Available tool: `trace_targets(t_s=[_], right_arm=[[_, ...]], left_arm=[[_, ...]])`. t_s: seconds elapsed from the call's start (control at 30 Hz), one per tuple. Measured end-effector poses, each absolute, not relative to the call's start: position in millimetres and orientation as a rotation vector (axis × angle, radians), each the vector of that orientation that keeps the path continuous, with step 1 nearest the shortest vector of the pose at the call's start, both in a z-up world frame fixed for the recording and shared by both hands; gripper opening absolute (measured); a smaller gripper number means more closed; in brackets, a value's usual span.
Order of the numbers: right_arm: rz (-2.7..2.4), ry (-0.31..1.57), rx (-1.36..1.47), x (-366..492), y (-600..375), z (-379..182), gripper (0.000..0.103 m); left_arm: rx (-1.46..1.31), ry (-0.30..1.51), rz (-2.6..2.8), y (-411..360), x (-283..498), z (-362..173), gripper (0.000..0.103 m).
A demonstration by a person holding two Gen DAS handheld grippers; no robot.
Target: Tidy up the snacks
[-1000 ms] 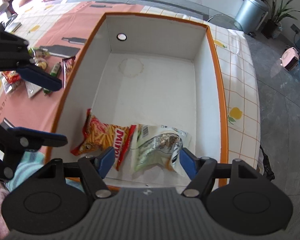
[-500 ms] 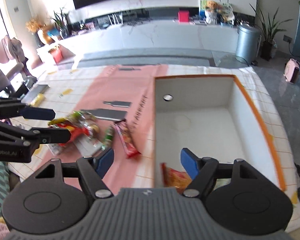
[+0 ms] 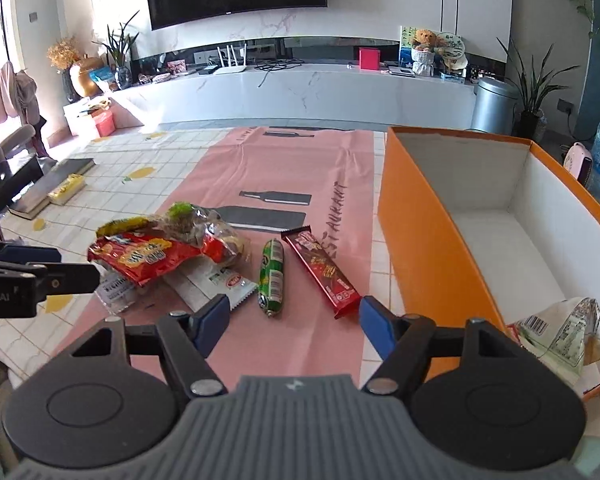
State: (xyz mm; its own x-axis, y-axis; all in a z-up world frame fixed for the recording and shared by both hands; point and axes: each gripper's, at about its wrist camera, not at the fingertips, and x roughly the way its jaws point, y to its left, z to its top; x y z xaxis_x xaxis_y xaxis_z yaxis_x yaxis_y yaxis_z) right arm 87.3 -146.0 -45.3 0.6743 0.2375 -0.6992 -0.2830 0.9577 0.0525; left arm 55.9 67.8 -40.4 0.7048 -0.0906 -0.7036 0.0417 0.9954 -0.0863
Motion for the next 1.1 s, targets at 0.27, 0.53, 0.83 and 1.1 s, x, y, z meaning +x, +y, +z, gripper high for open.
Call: trace_targets(t_s=[0.27, 0.53, 0.83, 1.1], right_arm=[[0.296, 0.781, -0.107, 104.4, -124.1, -69.8, 0.066], [0.244, 0.758, -0.24, 143.6, -117.3, -81.2, 0.051], [0.224, 0.807, -0.215, 187.7, -130.4, -101.5, 0.048], [0.261, 0.846, -0.163, 194.1, -131.4, -110.3, 0.031]], left_arm=[[-0.229, 0.771, -0.011, 90.9, 69.3, -56.2, 0.078], [-0.342, 0.825, -0.005, 89.5, 88.3, -72.8, 0.075], [-0.519, 0.852, 0.033, 96.8, 107.7, -87.2, 0.066], [-0.543, 0.857, 0.035, 98.1, 106.4, -84.9, 0.019]])
